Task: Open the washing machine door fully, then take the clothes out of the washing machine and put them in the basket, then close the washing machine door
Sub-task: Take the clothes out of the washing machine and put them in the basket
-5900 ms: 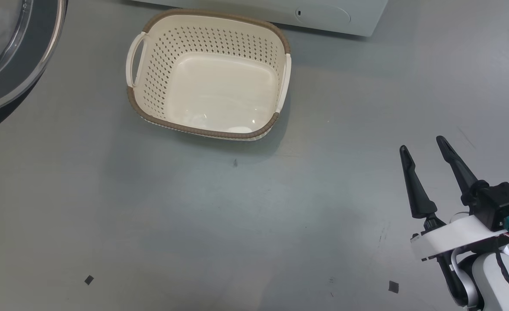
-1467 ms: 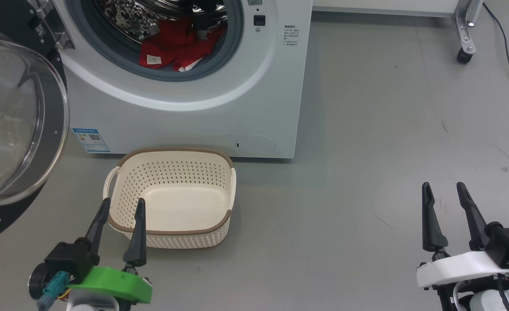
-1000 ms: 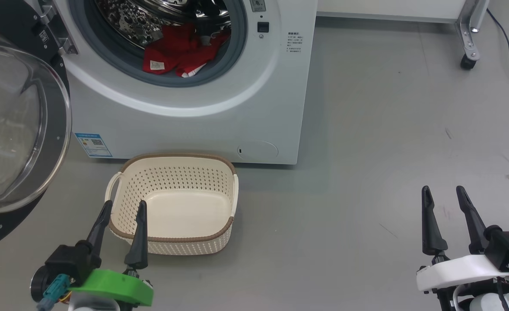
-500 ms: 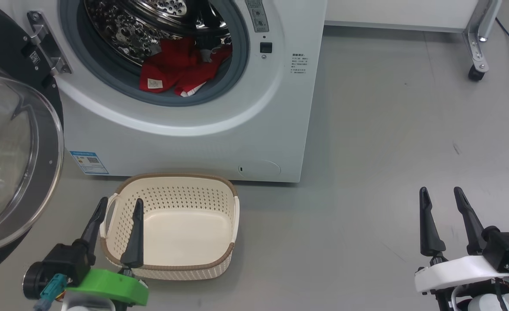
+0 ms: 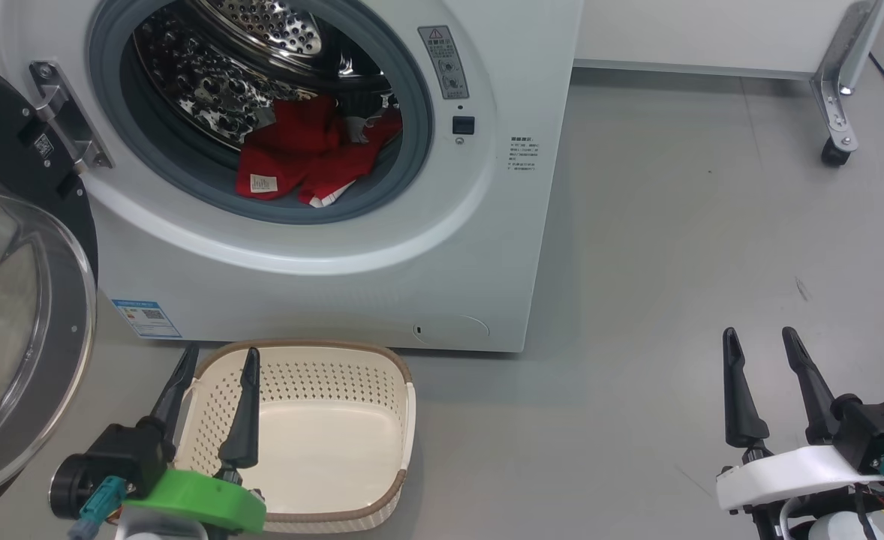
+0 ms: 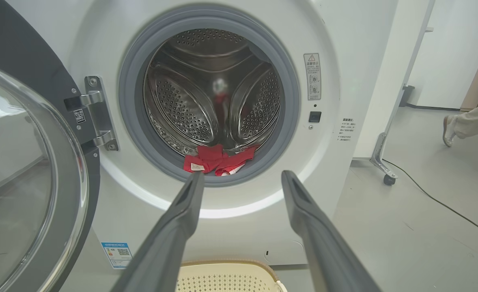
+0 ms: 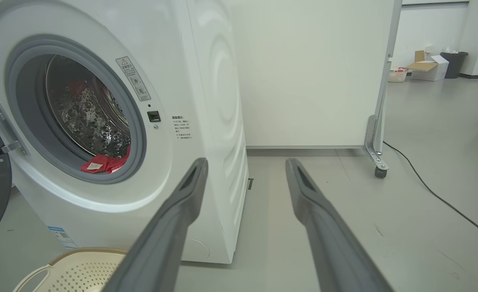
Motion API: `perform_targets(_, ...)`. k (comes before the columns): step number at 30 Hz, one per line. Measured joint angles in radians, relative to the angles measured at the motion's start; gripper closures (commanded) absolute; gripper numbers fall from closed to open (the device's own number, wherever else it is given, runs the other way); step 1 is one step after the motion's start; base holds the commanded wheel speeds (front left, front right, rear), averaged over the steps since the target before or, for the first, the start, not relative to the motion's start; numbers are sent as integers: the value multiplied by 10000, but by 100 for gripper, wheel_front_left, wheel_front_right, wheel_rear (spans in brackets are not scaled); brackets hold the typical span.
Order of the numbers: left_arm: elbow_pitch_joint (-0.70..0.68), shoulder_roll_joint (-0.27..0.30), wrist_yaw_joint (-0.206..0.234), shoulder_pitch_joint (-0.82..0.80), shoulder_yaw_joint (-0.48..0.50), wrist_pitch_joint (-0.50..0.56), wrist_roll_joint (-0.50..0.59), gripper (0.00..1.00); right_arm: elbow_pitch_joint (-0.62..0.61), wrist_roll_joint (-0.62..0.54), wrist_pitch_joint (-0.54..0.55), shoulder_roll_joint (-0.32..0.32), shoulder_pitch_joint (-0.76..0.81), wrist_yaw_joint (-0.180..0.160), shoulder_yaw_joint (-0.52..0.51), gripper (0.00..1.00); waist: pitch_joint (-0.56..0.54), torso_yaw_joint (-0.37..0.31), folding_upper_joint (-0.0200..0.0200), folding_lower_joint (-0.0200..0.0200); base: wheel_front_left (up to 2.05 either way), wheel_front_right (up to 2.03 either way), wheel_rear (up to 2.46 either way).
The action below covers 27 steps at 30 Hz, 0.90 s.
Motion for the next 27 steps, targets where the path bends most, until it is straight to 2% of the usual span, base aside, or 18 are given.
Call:
perform_targets(12, -19, -2, 0, 35, -161, 0, 0, 0, 31, 0, 0, 8, 0, 10, 36, 0, 0, -22, 0, 0, 49, -49, 0)
perform_targets(27, -65, 6, 0, 52, -178, 0, 0, 0, 31, 0, 0, 77, -1, 12, 25, 0, 156, -27, 0, 0, 5, -5, 0)
